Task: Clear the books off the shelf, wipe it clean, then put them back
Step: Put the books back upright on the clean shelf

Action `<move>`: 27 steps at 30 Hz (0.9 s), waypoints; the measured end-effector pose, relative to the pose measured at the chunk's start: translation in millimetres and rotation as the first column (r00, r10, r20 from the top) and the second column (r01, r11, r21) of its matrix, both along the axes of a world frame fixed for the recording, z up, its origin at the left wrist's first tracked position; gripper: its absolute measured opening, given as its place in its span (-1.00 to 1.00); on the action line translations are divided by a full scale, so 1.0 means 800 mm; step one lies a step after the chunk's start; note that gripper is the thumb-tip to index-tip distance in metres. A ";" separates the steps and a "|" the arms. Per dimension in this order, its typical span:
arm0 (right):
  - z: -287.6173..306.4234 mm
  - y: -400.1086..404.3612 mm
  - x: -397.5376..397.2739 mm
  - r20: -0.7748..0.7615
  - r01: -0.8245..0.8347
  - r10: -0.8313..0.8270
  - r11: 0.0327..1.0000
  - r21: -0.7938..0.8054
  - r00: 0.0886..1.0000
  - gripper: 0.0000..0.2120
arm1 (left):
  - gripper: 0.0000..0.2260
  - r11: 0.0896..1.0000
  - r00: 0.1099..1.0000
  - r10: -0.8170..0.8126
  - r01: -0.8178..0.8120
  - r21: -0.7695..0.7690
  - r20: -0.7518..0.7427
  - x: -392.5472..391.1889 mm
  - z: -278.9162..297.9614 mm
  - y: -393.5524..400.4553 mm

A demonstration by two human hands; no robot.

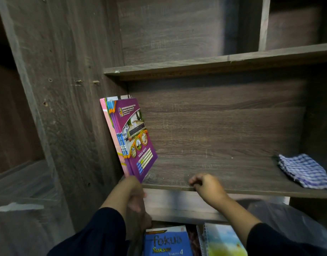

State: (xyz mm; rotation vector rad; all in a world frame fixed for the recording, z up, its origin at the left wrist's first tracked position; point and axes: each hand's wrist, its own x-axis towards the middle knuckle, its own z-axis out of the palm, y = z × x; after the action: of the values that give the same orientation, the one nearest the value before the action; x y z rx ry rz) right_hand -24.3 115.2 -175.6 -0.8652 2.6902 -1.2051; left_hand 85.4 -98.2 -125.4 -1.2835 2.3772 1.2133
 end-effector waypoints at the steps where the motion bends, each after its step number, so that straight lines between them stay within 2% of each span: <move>1: -0.002 -0.001 0.008 -0.028 -0.026 0.025 0.999 -0.023 0.999 -0.74 | -0.62 1.000 0.998 -0.027 0.026 0.010 0.061 0.000 -0.008 0.003; 5: -0.030 -0.011 0.039 0.056 -0.137 0.137 0.991 -0.007 0.989 -0.66 | -0.78 0.987 0.970 -0.107 0.077 0.142 0.220 0.010 -0.047 0.011; 8: -0.070 -0.025 0.044 0.117 -0.202 0.190 0.974 0.102 0.975 -0.77 | -0.76 0.977 0.970 -0.106 0.061 0.202 0.219 0.020 -0.074 0.021; 12: -0.138 -0.038 0.037 0.223 -0.189 0.133 0.948 0.255 0.966 -0.82 | -0.63 0.986 0.987 -0.117 0.102 0.133 0.108 0.021 -0.122 0.021; 15: -0.185 -0.047 0.033 0.276 -0.177 0.073 0.910 0.374 0.958 -0.93 | -0.63 0.986 0.962 -0.168 0.161 0.049 0.214 0.026 -0.169 0.016; 17: -0.215 -0.052 0.032 0.358 -0.172 0.013 0.892 0.417 0.934 -0.95 | -0.64 0.980 0.954 -0.195 0.199 0.003 0.227 0.026 -0.200 0.009; 20: -0.267 -0.060 0.025 0.483 -0.206 -0.043 0.869 0.449 0.874 -0.77 | -0.64 0.980 0.966 -0.179 0.193 -0.056 0.187 0.026 -0.238 0.005; 23: -0.315 -0.066 0.013 0.538 -0.233 -0.080 0.841 0.488 0.839 -0.76 | -0.62 0.993 0.983 -0.114 0.115 0.003 0.141 0.022 -0.271 0.001; 27: -0.339 -0.078 0.015 0.516 -0.212 -0.127 0.811 0.546 0.847 -0.67 | -0.54 0.992 0.994 -0.068 0.058 0.116 0.084 0.018 -0.317 -0.006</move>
State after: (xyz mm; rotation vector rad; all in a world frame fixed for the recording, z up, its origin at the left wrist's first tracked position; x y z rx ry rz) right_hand -12.4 53.2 -447.1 -0.4058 2.3140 -0.4243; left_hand 100.0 -102.9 -378.8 -1.1927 2.2364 1.2282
